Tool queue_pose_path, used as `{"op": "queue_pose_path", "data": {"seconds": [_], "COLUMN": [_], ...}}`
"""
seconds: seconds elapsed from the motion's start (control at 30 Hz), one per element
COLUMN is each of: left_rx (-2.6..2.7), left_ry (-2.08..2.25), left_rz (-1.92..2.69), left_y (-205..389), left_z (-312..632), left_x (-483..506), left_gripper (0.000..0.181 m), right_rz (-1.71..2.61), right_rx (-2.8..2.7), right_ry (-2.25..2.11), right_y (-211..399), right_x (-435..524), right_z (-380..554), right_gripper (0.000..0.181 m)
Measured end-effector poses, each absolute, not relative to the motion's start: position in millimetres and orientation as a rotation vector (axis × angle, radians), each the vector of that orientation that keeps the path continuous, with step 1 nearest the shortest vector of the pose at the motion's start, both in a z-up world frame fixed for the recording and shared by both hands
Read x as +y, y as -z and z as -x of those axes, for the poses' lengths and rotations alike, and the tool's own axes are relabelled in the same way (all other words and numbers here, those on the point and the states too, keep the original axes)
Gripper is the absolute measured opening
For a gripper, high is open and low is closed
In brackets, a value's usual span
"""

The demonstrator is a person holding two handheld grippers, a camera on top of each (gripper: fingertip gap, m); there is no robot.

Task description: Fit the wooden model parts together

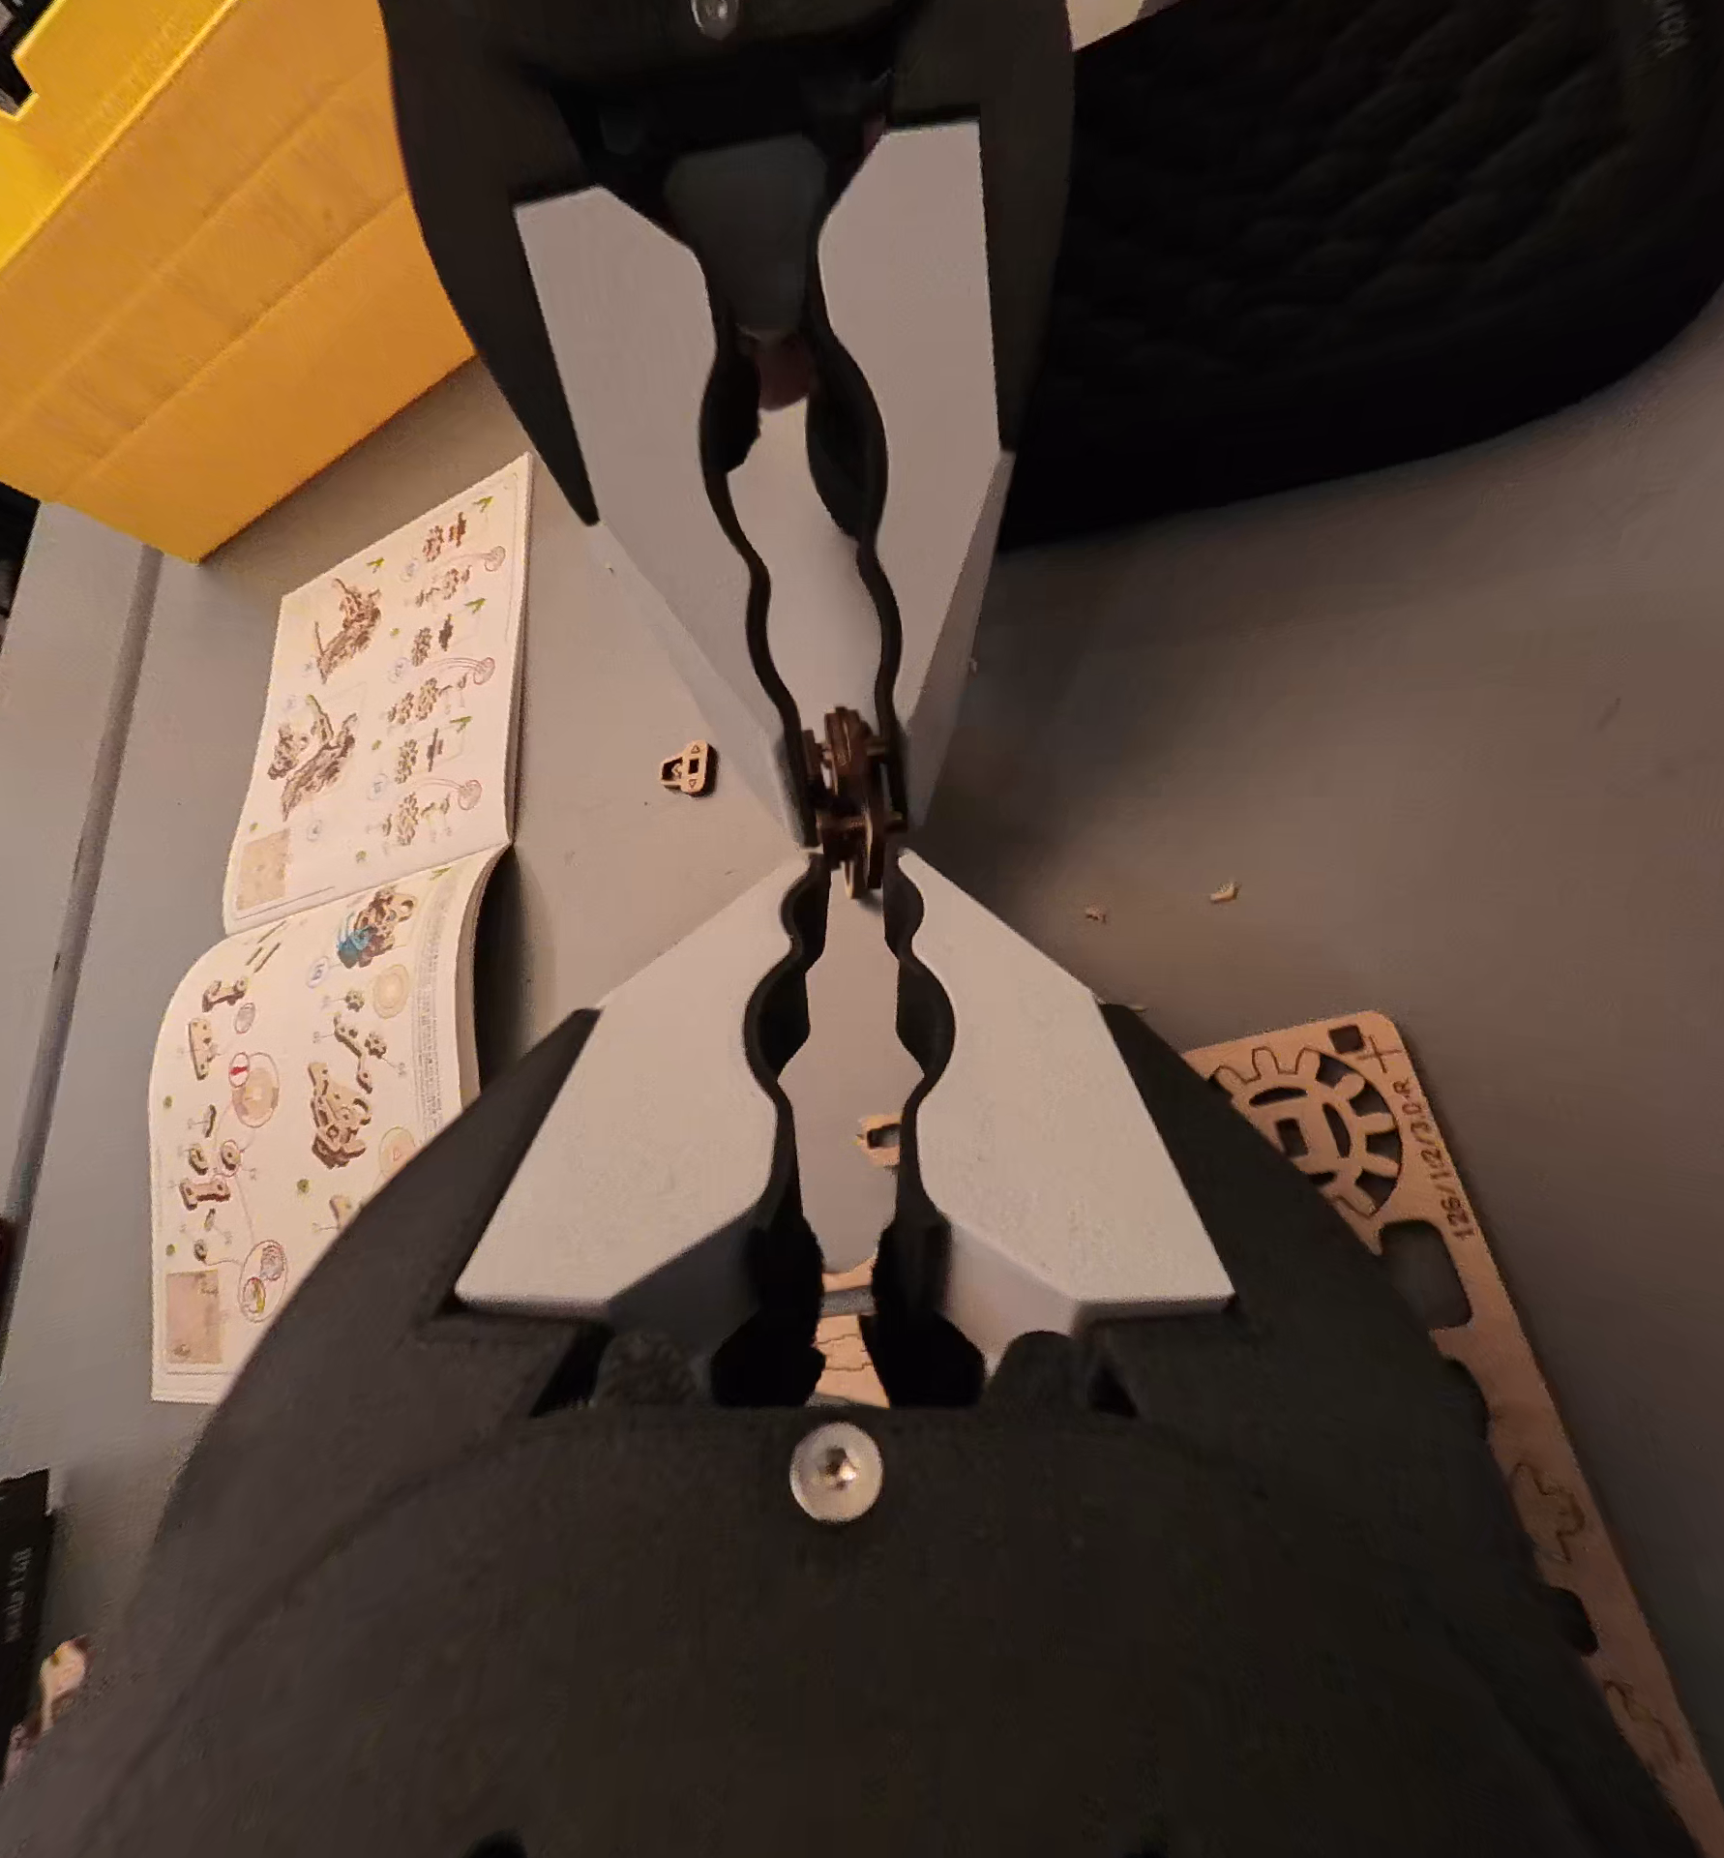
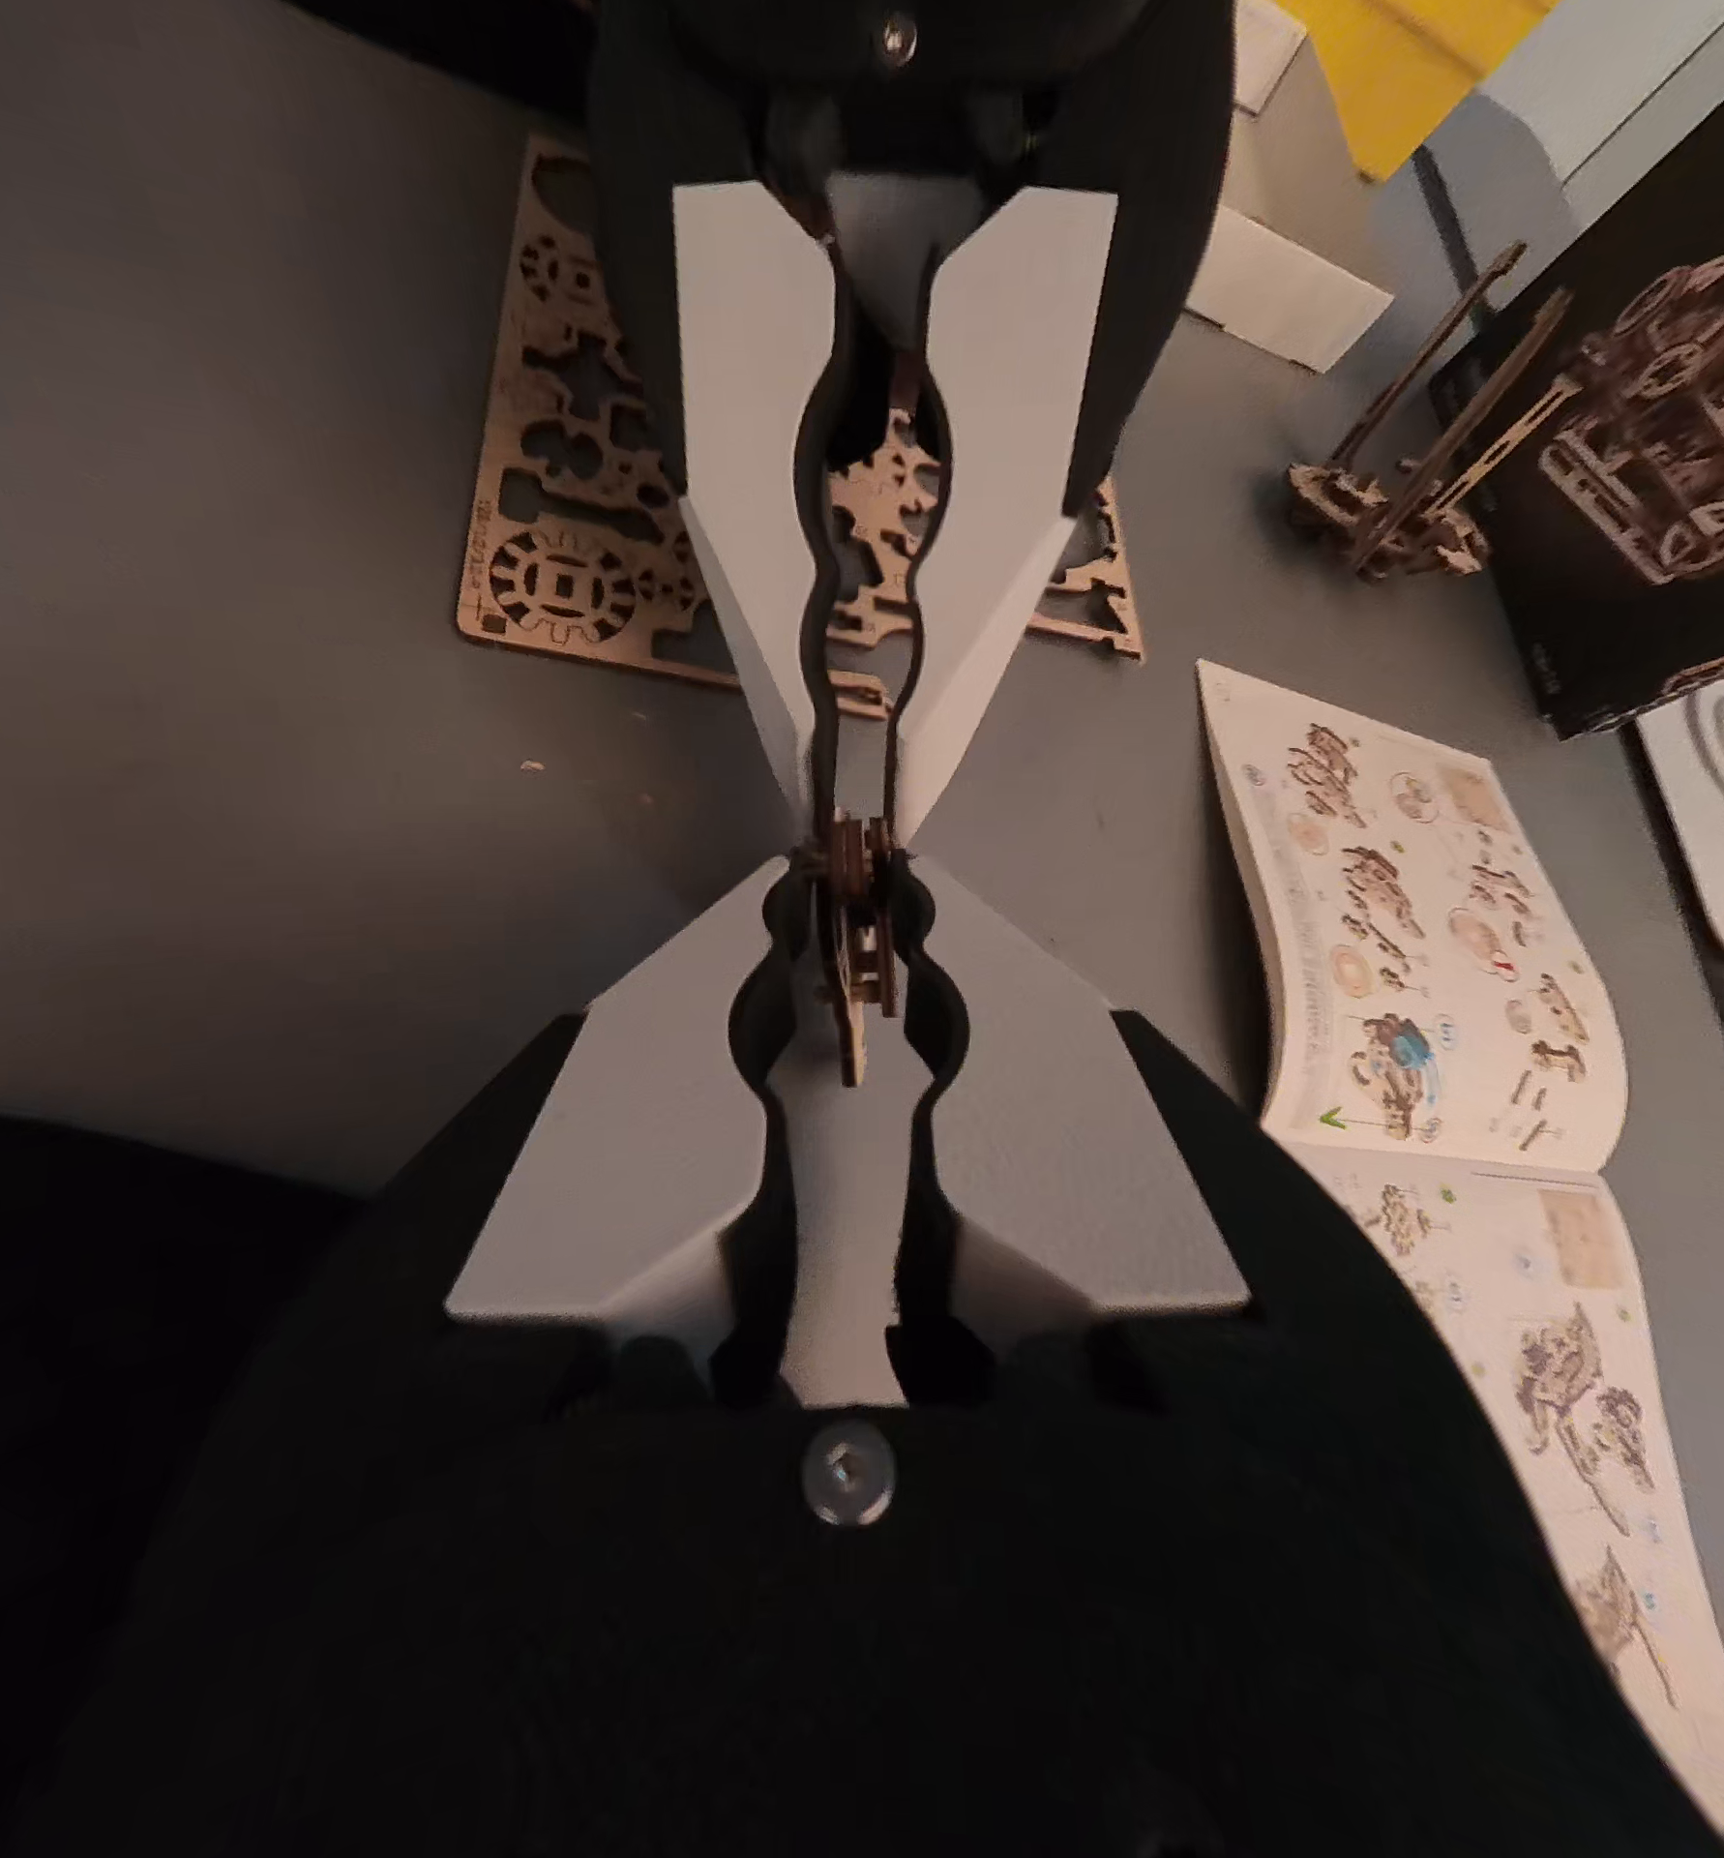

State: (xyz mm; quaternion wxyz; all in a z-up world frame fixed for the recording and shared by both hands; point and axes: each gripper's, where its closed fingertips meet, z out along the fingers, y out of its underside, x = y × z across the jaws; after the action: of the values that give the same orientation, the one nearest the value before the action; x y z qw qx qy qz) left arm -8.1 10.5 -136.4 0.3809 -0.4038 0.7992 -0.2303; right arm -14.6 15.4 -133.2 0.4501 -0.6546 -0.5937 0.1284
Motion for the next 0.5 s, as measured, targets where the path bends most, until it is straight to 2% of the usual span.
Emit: {"op": "queue_pose_path", "data": {"seconds": [0.27, 0.3, 0.5], "left_rx": [2.033, 2.040, 2.020], "left_ry": [0.652, 0.670, 0.662], "left_rz": [1.104, 1.110, 1.083], "left_y": [136.0, 136.9, 136.8], "left_z": [5.9, 6.8, 6.1], "left_x": [9.6, 9.0, 9.8], "left_gripper": [0.009, 0.002, 0.001], "right_rz": [1.596, 1.589, 1.608], "right_rx": [-1.518, -1.520, -1.463], "right_ry": [-0.237, -0.226, -0.336], "right_y": [135.7, 136.7, 135.2], "right_x": [15.7, 17.0, 18.6], "right_z": [10.3, 7.9, 8.9], "right_gripper": [0.013, 0.015, 0.011]}}
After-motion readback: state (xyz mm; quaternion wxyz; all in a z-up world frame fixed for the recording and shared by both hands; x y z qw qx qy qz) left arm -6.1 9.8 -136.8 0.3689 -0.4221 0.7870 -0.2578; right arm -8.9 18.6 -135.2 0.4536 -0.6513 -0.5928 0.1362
